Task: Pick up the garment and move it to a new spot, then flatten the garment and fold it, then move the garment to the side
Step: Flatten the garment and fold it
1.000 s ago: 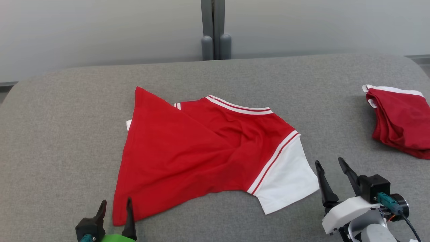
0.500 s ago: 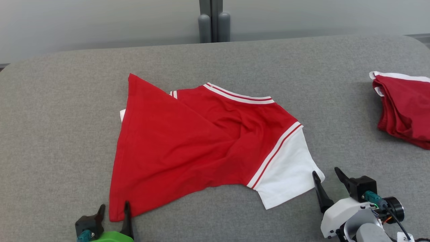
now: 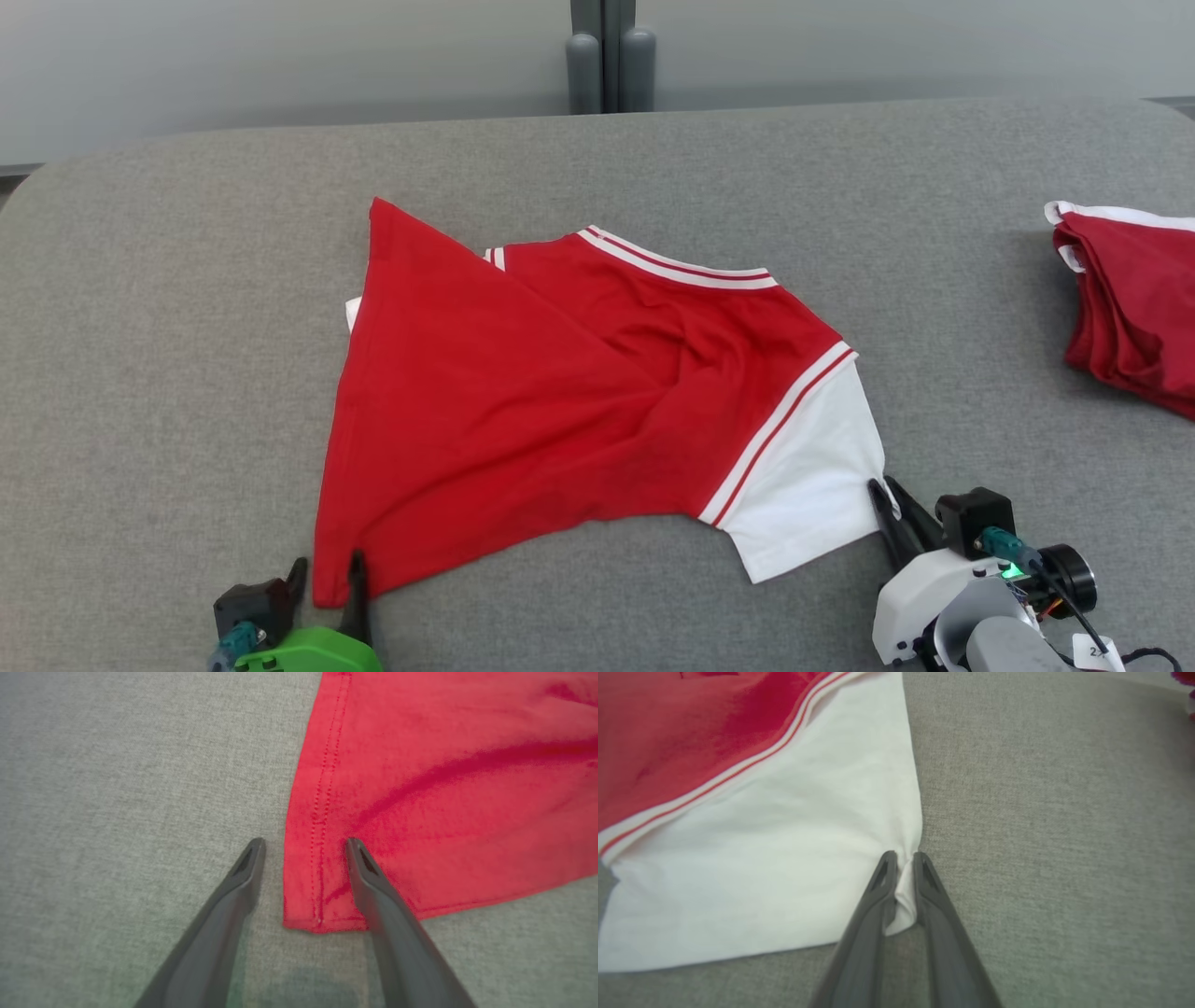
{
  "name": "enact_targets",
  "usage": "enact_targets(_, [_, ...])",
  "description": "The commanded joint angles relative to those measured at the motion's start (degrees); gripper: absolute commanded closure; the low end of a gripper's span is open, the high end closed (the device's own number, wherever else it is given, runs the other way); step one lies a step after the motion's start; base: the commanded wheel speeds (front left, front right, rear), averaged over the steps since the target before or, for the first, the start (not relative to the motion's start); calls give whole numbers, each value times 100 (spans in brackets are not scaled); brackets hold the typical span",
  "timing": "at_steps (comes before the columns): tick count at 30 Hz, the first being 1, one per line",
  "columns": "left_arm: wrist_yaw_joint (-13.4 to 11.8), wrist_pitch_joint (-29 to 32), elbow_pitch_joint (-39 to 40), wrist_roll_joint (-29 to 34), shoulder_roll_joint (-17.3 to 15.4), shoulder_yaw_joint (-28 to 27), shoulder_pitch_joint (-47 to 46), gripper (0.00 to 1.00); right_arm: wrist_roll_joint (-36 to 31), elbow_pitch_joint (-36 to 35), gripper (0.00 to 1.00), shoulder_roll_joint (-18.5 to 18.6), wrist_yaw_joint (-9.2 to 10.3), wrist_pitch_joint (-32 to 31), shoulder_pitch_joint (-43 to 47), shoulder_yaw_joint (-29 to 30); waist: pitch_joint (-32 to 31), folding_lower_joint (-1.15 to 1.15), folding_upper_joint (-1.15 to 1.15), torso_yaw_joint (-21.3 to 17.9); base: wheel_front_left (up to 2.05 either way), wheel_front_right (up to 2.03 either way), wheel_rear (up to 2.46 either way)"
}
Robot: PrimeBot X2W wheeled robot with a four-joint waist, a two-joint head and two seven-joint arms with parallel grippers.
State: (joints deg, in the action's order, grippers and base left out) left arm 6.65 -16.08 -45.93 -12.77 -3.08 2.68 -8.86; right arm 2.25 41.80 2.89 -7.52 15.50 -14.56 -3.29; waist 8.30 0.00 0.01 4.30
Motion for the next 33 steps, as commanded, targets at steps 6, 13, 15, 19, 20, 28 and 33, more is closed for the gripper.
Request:
enact_targets(6, [89, 179, -356, -105, 47, 348, 146, 100, 243, -216, 100, 9, 7, -39, 173, 47, -113, 0, -1, -20, 0, 0, 0])
enact_targets(13, [93, 94, 877, -312, 2, 361, -31, 100, 849, -1212, 100, 13, 7, -36, 177, 102, -273, 0, -1, -18, 0, 0, 0])
enact_targets(15, [88, 93, 1289, -421, -99, 439, -179, 100, 1061, -1505, 100, 16, 8, -36, 43, 183, -332, 0, -1, -19, 0, 0, 0])
enact_targets(19, [90, 93, 2009, -755, -447, 815, -677, 100, 1648, -2062, 100, 11, 7, -36, -335, 273, -417, 0, -1, -53, 0, 0, 0])
enact_targets(20, [90, 93, 2147, -824, -563, 866, -830, 100, 1756, -2176, 100, 13, 7, -36, -445, 283, -427, 0, -1, -70, 0, 0, 0])
enact_targets(28, [90, 172, 3139, -1706, -1578, 1073, -2407, 100, 2730, -3024, 100, 126, 7, -64, -1886, 301, -443, 0, -1, -322, 0, 0, 0])
enact_targets(33, [90, 418, 3597, -2044, -1965, 938, -3136, 100, 3273, -3322, 100, 212, 7, -464, -2731, 276, -459, 0, -1, -470, 0, 0, 0])
